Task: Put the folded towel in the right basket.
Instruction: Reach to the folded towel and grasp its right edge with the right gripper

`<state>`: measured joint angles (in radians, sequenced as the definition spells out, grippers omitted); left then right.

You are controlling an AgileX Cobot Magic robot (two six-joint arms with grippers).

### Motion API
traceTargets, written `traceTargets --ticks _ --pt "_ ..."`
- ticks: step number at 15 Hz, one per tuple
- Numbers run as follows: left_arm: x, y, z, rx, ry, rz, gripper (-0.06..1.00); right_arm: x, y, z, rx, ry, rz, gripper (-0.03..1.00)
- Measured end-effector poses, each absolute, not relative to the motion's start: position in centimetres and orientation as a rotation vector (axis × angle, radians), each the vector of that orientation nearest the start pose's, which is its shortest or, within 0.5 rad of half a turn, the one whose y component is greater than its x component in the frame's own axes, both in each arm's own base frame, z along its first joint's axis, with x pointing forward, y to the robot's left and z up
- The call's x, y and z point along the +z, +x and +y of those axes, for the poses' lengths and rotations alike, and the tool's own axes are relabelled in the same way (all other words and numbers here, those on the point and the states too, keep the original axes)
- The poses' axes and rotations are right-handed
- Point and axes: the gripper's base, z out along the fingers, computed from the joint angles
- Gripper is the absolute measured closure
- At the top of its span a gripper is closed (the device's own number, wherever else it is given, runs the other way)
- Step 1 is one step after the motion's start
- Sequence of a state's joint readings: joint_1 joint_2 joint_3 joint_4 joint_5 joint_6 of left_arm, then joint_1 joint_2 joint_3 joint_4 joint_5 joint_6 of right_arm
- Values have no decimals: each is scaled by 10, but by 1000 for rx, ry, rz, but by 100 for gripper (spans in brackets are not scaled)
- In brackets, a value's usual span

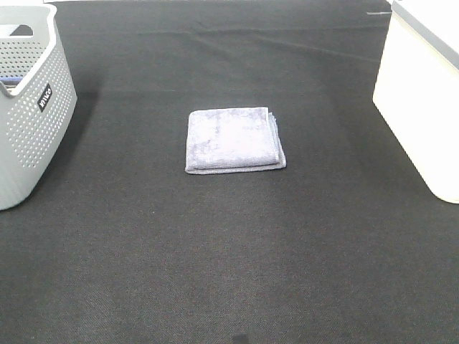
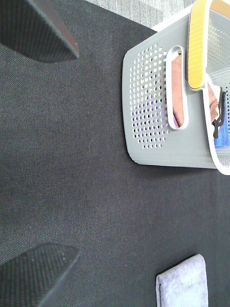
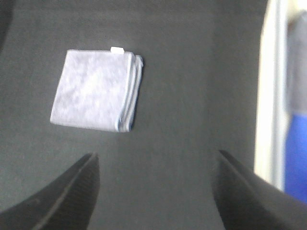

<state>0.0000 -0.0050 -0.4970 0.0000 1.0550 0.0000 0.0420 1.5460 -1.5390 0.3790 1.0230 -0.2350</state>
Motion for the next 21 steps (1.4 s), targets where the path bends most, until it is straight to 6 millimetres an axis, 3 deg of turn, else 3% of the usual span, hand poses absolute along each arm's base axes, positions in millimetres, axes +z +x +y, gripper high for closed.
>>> traceTargets --ticks 3,4,6,9,10,18,21 --pt "277 -5 0 0 0 2037 -3 364 373 78 429 -350 2482 33" --pt "277 -5 0 0 0 2037 -3 364 373 78 429 -350 2482 33" --pt "277 -5 0 0 0 2037 -3 336 401 108 489 -419 2603 33" --pt "277 -5 0 0 0 2037 -3 297 433 129 607 -397 2707 33" --pt "277 -5 0 0 0 2037 -3 274 448 134 655 -381 2740 33" --pt "277 -5 0 0 0 2037 -3 150 490 147 734 -339 2917 30" --pt "277 -5 0 0 0 2037 -3 129 499 152 791 -341 2910 30"
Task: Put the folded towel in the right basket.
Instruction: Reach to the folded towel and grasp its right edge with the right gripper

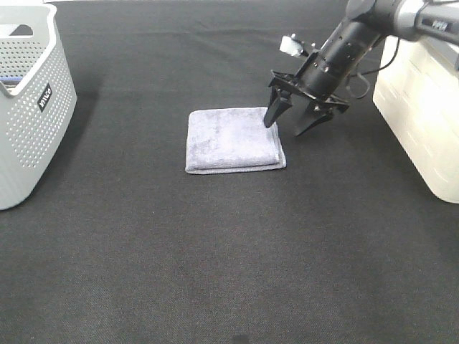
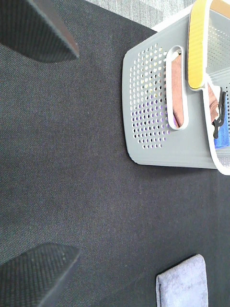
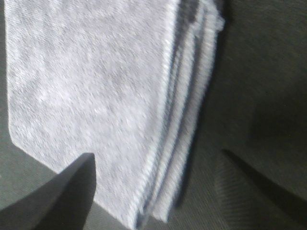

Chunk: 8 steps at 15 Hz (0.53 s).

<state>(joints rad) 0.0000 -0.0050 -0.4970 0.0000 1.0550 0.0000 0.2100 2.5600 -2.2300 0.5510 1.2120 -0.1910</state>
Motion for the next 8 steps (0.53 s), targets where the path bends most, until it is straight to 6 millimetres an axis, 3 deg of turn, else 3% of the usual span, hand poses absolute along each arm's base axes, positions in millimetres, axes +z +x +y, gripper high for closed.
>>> traceTargets --ticks 8 --pt "277 -5 0 0 0 2037 -3 98 500 156 869 -356 2924 30"
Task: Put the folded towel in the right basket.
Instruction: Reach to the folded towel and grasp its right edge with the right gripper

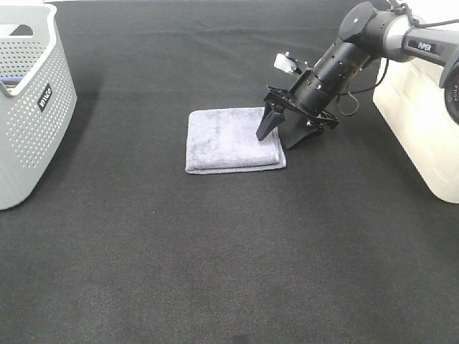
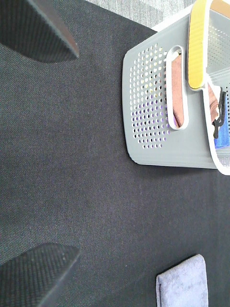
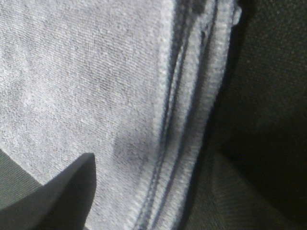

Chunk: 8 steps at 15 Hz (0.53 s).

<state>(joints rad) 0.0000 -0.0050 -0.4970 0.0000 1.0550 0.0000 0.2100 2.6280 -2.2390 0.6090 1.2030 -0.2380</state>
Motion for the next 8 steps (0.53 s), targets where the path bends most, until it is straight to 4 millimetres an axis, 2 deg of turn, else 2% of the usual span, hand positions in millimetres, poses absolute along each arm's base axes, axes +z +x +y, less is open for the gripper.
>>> traceTargets --ticks 3,5,8 --pt "277 -5 0 0 0 2037 -3 92 500 164 984 -344 2886 39" --pt "277 -5 0 0 0 2037 -3 89 498 172 994 -357 2885 45" --pt "277 -5 0 0 0 2037 -3 85 497 174 1001 -357 2889 88"
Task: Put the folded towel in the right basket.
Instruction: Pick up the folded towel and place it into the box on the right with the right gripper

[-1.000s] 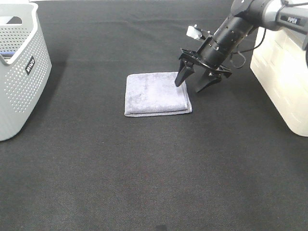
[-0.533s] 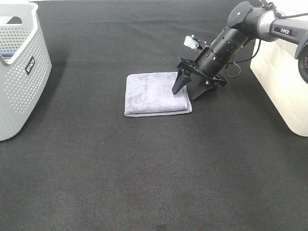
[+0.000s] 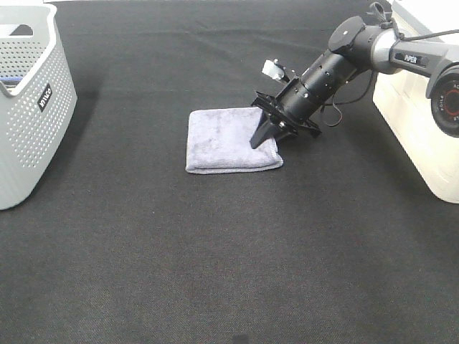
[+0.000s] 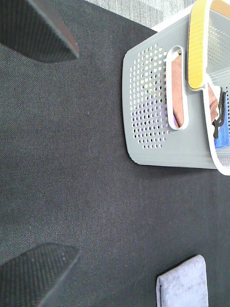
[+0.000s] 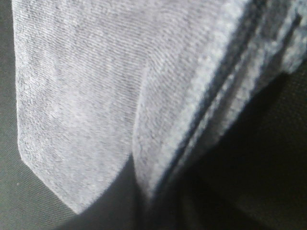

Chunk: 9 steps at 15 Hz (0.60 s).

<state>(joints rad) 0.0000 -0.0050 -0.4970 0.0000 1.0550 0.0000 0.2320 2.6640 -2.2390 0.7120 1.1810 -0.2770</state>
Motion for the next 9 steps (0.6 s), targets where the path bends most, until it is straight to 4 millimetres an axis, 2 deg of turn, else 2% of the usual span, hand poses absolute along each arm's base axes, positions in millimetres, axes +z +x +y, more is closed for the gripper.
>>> traceTargets --ticks 4,7,9 --pt "277 -5 0 0 0 2037 -3 91 498 174 994 -389 2868 88" --pt "277 -5 0 0 0 2037 -3 152 498 172 921 -482 2748 88" --pt "277 -5 0 0 0 2037 -3 216 491 168 861 -528 2633 88"
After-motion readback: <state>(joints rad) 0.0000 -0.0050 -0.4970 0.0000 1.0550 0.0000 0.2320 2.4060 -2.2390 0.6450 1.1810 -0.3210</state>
